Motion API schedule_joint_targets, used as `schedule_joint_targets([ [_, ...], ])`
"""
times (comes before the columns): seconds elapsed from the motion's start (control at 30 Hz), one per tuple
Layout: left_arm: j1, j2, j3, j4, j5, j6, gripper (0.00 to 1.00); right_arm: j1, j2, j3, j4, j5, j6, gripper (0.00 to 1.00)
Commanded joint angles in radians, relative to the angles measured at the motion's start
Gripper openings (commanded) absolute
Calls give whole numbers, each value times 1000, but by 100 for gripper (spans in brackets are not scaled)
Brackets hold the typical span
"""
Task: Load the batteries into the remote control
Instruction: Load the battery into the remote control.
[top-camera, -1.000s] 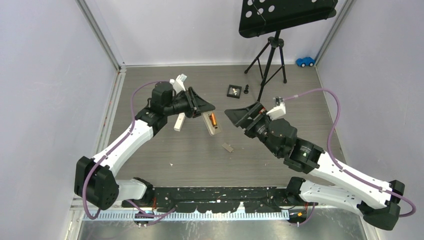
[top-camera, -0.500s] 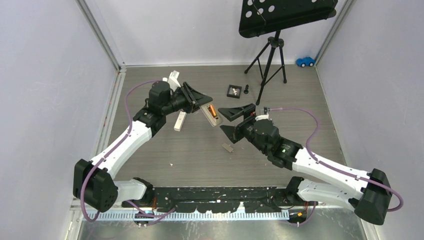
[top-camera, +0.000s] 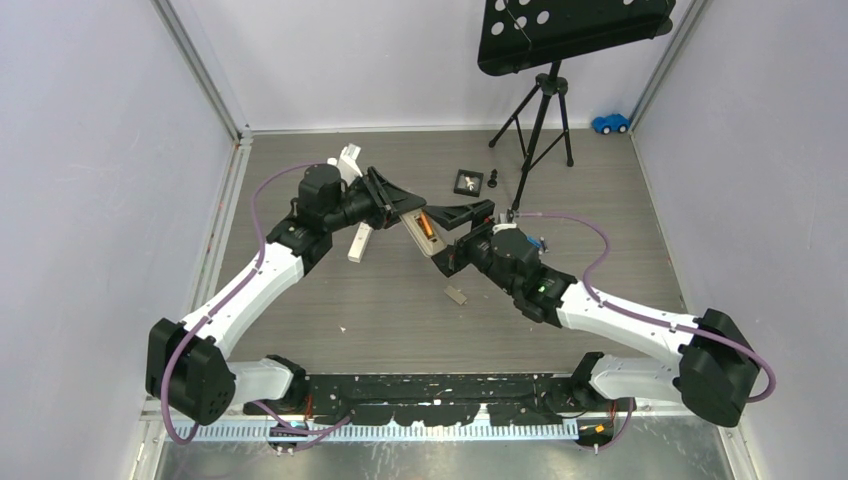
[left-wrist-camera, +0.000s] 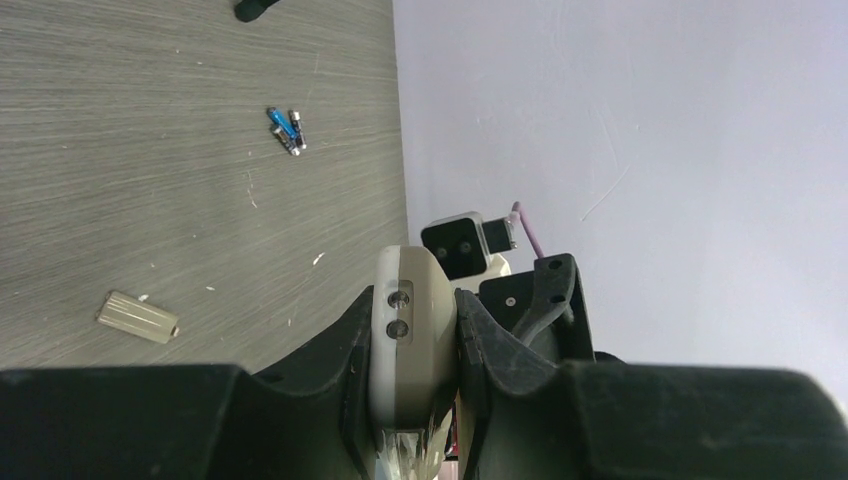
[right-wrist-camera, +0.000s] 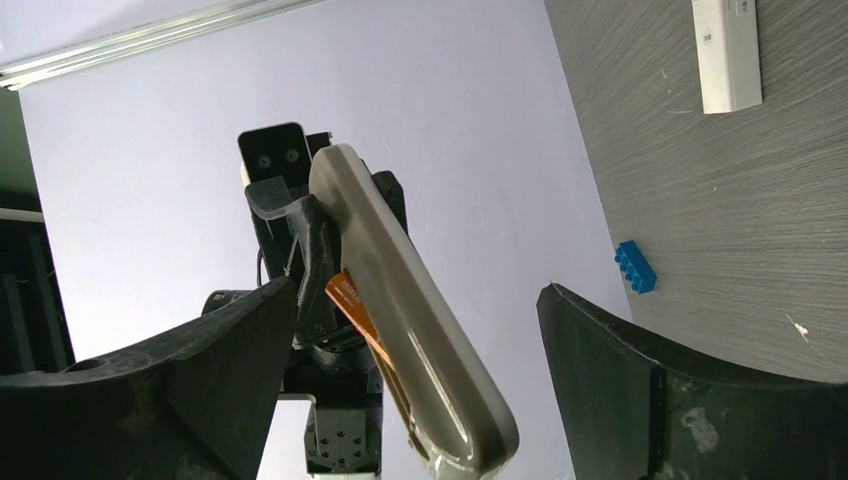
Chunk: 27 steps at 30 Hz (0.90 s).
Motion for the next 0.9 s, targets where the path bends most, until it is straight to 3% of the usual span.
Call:
schedule_joint_targets([
  [0.0,4,-28,3,53,40,2,0,-8,26,45,93,-36,27,94],
  [0.23,4,-16,11,63,53,6,0,-10,53,40,119,-59,42,86],
  [0.63,4,-8,17,68,70,-26,0,-19,71,19,137,-114,39,46],
  [0.87,4,-1,15,89,86,-47,0,-19,42,0,128,-104,-9,39],
])
